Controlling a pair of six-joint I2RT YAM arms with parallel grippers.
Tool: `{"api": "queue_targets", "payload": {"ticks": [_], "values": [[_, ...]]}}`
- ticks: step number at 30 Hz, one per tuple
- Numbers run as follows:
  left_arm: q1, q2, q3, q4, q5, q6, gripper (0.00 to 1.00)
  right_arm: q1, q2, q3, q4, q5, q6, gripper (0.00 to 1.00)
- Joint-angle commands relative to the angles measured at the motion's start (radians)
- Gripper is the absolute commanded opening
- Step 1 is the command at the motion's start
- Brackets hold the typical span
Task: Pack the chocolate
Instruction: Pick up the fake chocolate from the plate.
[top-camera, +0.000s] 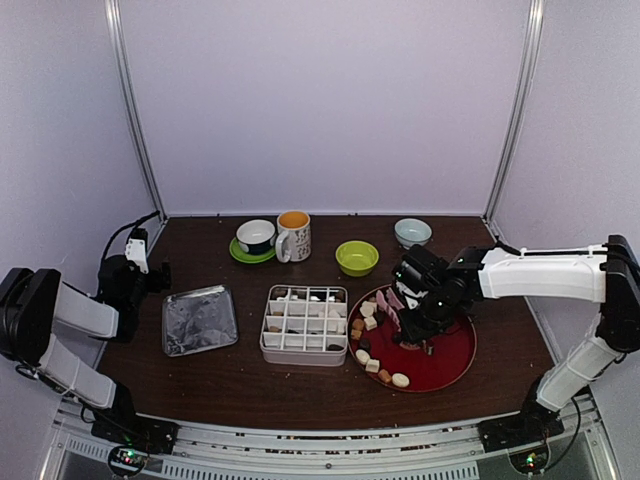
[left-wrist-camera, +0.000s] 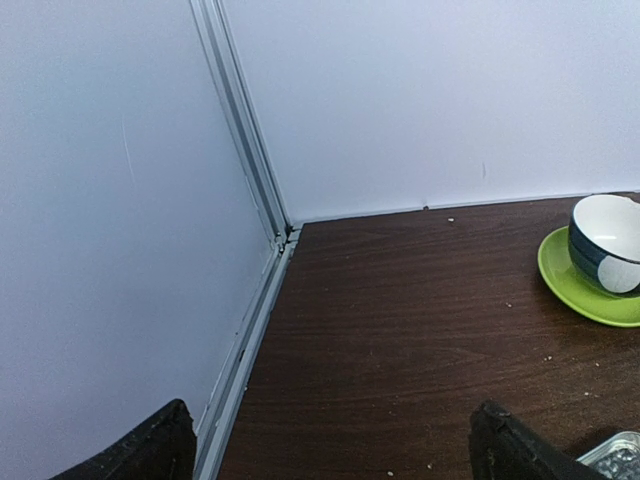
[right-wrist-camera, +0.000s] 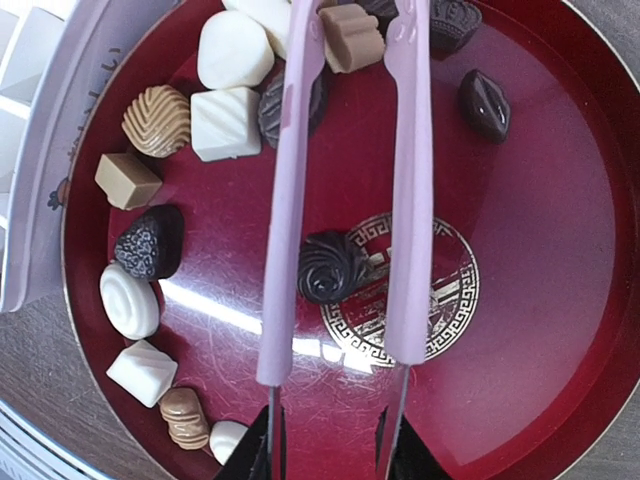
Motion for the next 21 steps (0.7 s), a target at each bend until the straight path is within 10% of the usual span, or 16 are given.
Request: {"api": "queue_targets", "payload": {"ticks": [1,21], "values": [[0.008,-0.002,0.008,0.058,0.007,0.010,0.98,-0.006,0.005,0.040,-0.003,0.029,-0.015,0.28],[0.007,-0.003,0.008,0.059,0.007,0.009,0.98,-0.006,0.002,0.038,-0.046,-0.006,-0.007,0.29]]}}
